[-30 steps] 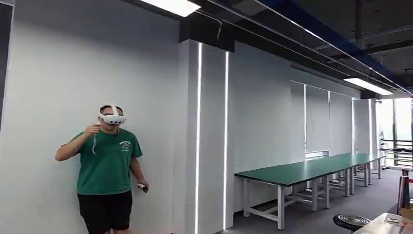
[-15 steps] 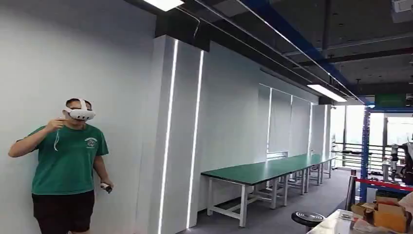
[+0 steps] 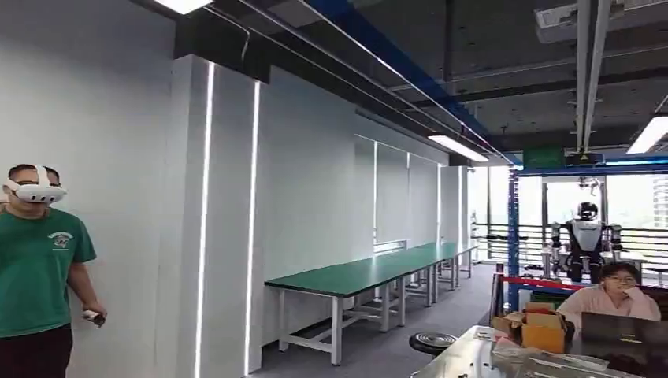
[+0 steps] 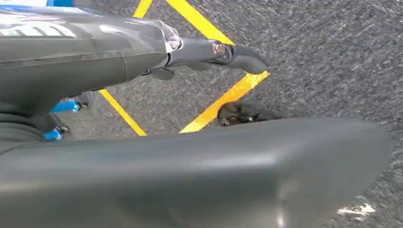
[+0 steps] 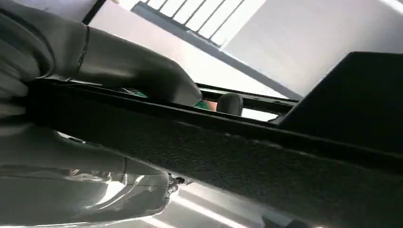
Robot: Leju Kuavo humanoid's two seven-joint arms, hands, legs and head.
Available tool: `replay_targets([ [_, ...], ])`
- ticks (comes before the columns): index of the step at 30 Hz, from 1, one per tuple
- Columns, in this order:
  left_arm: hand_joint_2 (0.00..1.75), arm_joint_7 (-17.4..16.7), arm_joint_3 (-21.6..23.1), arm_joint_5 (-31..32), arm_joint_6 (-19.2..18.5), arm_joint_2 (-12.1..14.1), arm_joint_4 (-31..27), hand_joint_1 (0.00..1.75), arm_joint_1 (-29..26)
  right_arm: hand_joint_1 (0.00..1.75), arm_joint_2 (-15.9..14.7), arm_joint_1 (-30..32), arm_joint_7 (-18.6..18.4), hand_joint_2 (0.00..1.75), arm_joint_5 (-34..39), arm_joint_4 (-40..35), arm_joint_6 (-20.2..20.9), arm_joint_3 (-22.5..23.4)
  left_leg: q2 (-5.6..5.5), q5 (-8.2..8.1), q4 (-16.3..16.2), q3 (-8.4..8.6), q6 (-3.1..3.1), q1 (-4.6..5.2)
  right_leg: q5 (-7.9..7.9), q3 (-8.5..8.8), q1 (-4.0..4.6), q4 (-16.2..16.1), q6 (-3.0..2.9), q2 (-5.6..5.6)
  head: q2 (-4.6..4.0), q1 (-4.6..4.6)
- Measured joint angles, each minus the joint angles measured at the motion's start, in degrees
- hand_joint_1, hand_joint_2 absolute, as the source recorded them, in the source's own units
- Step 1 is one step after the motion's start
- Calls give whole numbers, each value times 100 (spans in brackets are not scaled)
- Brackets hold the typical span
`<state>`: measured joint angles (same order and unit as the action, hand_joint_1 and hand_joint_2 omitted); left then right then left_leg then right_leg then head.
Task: Take the parts from the cabinet and place them on the table.
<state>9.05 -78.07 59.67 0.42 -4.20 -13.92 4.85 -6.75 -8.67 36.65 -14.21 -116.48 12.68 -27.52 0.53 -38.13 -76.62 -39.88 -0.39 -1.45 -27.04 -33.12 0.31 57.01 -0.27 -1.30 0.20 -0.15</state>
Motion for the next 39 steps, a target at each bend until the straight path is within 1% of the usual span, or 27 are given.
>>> replay_targets([
  [2, 175, 4, 0, 0, 0, 2, 0, 0, -4, 175, -2, 1, 0, 175, 7, 4, -2, 2, -15, 390, 404, 102, -4, -9, -21, 22, -6, 20, 11, -144, 0, 2],
  [4, 175, 13, 0, -2, 0, 2, 0, 0, 3, 175, -2, 1, -2, 175, 15, 4, -5, 2, -132, 964, 1377, 495, -11, -33, -86, 38, -24, 90, 60, -276, 0, 0],
  [5, 175, 13, 0, -2, 0, 2, 0, 0, 13, 175, -4, 3, -2, 175, 15, 7, -5, 7, -375, 875, 1507, 568, 2, -64, -124, -5, -3, 150, 104, -328, 0, -2],
  [6, 175, 15, 0, -7, -2, -2, 0, 0, 13, 175, -7, -2, -7, 175, 15, 9, -7, 9, -389, 879, 1551, 572, 25, -66, -138, -50, -2, 220, 122, -392, 0, -4],
  [9, 175, 31, 0, -11, -4, -7, 0, 0, 19, 175, -11, 34, -9, 175, 35, 7, -13, 44, -277, 878, 1557, 583, 97, -39, -120, -62, -36, 185, 173, -509, 0, 0],
  [10, 175, 37, 0, -15, -15, -26, 2, 0, 37, 175, -13, 43, -9, 175, 35, 7, -13, 55, -213, 889, 1579, 601, 137, -72, -160, -61, -36, 217, 204, -418, 0, 0],
  [11, 175, 55, 0, -22, -9, -15, 0, 0, 51, 175, -18, 30, -9, 175, 35, 2, -15, 61, -184, 883, 1589, 613, 166, -71, -275, -132, -17, 391, 240, -162, 0, 0],
  [12, 175, 59, 0, -22, -15, -17, 0, 0, 46, 175, -17, 22, -11, 175, 37, 2, -18, 63, -132, 877, 1591, 620, 185, -66, -464, -316, -39, 750, 273, -24, 0, 0],
  [14, 175, 63, 0, -26, -22, -17, 0, 0, 23, 175, -18, 42, -11, 175, 37, 2, -18, 63, -16, 860, 1590, 621, 196, -63, -857, -796, -57, 1681, 315, 71, 0, 0],
  [15, 175, 63, 0, -24, -24, -17, 2, 0, 13, 175, -20, 54, -11, 175, 37, 4, -18, 63, 47, 851, 1590, 623, 194, -63, -906, -974, -65, 1999, 325, 86, 0, 0],
  [16, 175, 63, 0, -26, -26, -20, 0, 0, 10, 175, -22, 69, -11, 175, 37, 4, -18, 68, 98, 837, 1590, 634, 192, -63, -807, -998, -66, 1978, 327, 101, 0, 0],
  [17, 175, 66, 0, -26, -35, -20, 0, 0, 16, 175, -22, 75, -11, 175, 37, 4, -18, 68, 145, 820, 1590, 655, 187, -62, -583, -861, -65, 1683, 320, 107, 0, 0],
  [19, 175, 68, 0, -26, -42, -20, 2, 0, 31, 175, -22, 69, -11, 175, 37, 2, -20, 79, 231, 777, 1599, 733, 162, -56, -53, -318, -37, 596, 241, 230, 0, 0],
  [20, 175, 70, 0, -26, -46, -24, 2, 0, 31, 175, -22, 63, -11, 175, 37, 2, -20, 88, 268, 758, 1613, 770, 142, -52, -11, -131, 9, 217, 192, 446, 0, 0],
  [21, 175, 72, 0, -26, -50, -26, 2, 0, 30, 175, -20, 61, -15, 175, 35, 2, -22, 90, 300, 740, 1624, 789, 108, -18, -48, -108, 47, 179, 161, 480, 0, 0],
  [23, 175, 72, 0, -28, -52, -26, 2, 0, 31, 175, -22, 72, -15, 175, 37, -2, -24, 96, 387, 733, 1679, 835, 42, -29, -57, -126, 56, 185, 135, 347, 0, 0],
  [25, 175, 74, 0, -26, -57, -37, 2, 0, 43, 175, -22, 78, -17, 175, 37, -17, -24, 98, 431, 713, 1778, 925, -15, -21, 8, -47, 8, 53, 50, 236, 0, 2],
  [26, 175, 81, 0, -28, -59, -37, 2, 0, 61, 175, -22, 75, -17, 175, 39, -20, -24, 98, 250, 635, 1687, 919, -9, -20, 30, -11, -8, -6, 29, 201, 0, 2],
  [28, 175, 92, 0, -28, -63, -35, 2, 0, 56, 175, -15, 60, -20, 175, 42, -15, -26, 98, 41, 243, 981, 576, -15, -11, 24, -5, -9, -9, -9, 126, 0, 2],
  [29, 175, 92, 0, -28, -66, -37, 2, 0, 42, 175, -15, 77, -20, 175, 39, -11, -24, 94, 13, 41, 479, 313, -24, -9, 14, -2, 4, -8, -25, 71, 0, 2],
  [30, 175, 92, 0, -28, -66, -37, 2, 0, 15, 175, -15, 92, -20, 175, 42, -7, -24, 94, 6, -36, 93, 82, -24, -4, 7, -1, 14, -2, -34, -6, 0, 2],
  [31, 175, 94, 0, -28, -66, -35, 2, 0, -1, 175, -15, 94, -20, 175, 42, -2, -24, 94, 1, 29, 15, 3, -22, 0, 0, 8, 17, 4, -38, -78, 0, 2],
  [32, 175, 100, 0, -28, -66, -35, 2, 0, -6, 175, -15, 97, -20, 175, 42, 0, -24, 96, -9, 229, 210, 45, -15, 0, -14, 29, 17, 8, -35, -157, 0, 2],
  [34, 175, 101, 0, -28, -66, -35, 2, 0, 5, 175, -17, 97, -20, 175, 44, 0, -24, 96, -70, 818, 1086, 380, 8, -4, -60, 87, 14, 32, -15, -294, 0, 2],
  [35, 175, 103, 0, -35, -66, -35, 2, 0, 0, 175, -15, 99, -20, 175, 46, 0, -24, 96, -235, 1049, 1564, 562, 28, -9, -102, 92, 6, 62, 7, -350, 0, 2],
  [36, 175, 105, -2, -46, -70, -28, 2, 0, 4, 175, -18, 94, -20, 175, 46, 4, -24, 98, -406, 958, 1660, 625, 52, -30, -131, 76, 36, 118, 48, -407, 0, 2],
  [39, 175, 111, -2, -76, -77, -31, 2, 0, 17, 175, -20, 115, -24, 175, 50, 7, -22, 105, -325, 939, 1685, 637, 88, 20, -113, 25, -28, 97, 115, -546, 0, 2],
])
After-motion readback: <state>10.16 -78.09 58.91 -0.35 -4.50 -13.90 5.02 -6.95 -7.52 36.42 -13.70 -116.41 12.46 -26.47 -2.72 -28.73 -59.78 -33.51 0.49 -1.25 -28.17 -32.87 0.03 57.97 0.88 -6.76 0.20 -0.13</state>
